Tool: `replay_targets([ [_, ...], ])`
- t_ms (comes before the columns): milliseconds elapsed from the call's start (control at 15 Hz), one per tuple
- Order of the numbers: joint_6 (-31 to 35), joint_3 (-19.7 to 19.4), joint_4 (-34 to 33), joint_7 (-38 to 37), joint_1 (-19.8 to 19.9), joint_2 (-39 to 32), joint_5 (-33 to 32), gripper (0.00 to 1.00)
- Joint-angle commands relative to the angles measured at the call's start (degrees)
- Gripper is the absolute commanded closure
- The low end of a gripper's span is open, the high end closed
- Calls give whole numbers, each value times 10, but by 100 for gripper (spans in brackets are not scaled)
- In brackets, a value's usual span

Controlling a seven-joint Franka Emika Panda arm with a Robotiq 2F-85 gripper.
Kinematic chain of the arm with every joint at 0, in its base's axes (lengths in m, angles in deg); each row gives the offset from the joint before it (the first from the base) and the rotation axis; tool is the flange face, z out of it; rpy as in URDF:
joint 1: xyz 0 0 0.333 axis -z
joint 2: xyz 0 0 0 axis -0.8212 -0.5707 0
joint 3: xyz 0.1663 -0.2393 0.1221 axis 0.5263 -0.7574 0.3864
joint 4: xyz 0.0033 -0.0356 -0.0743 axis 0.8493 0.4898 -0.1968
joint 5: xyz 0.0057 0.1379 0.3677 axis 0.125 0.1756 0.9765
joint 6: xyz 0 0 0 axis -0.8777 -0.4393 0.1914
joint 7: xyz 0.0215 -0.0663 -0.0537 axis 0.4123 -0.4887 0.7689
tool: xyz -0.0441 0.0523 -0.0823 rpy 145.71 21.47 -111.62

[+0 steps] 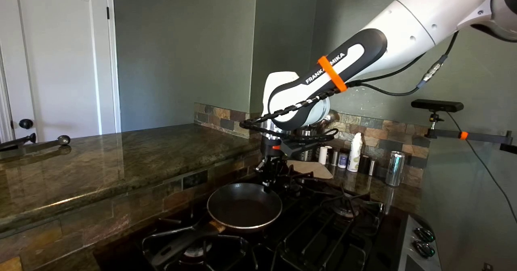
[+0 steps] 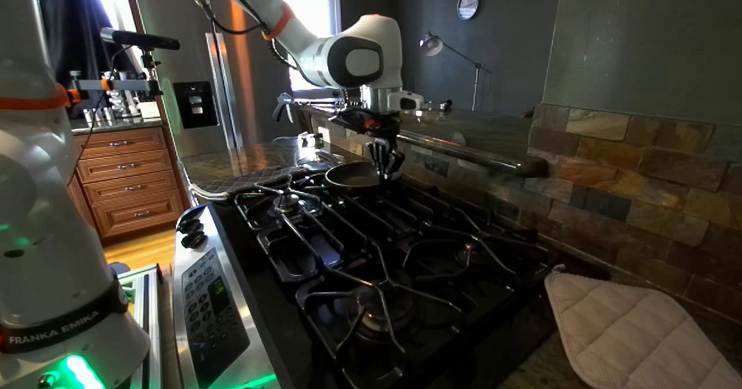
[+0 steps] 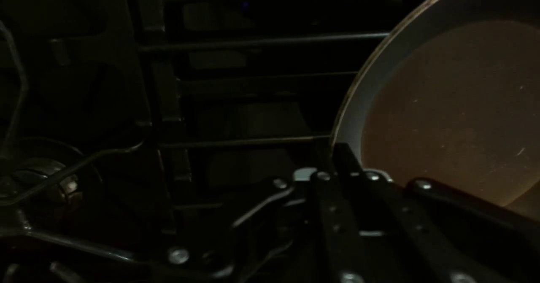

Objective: Move the pan to the bottom-right plate of the stove

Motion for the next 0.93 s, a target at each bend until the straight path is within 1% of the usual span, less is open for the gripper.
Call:
replay_targets([
  [0,37,-14,-1,9,19,-9,20,98],
  [267,71,-25,-11,13,37,-27,40,98],
  [467,72,-29,-8,22,45,-27,47,98],
  [867,68,-47,-3,23,59,-26,29,98],
])
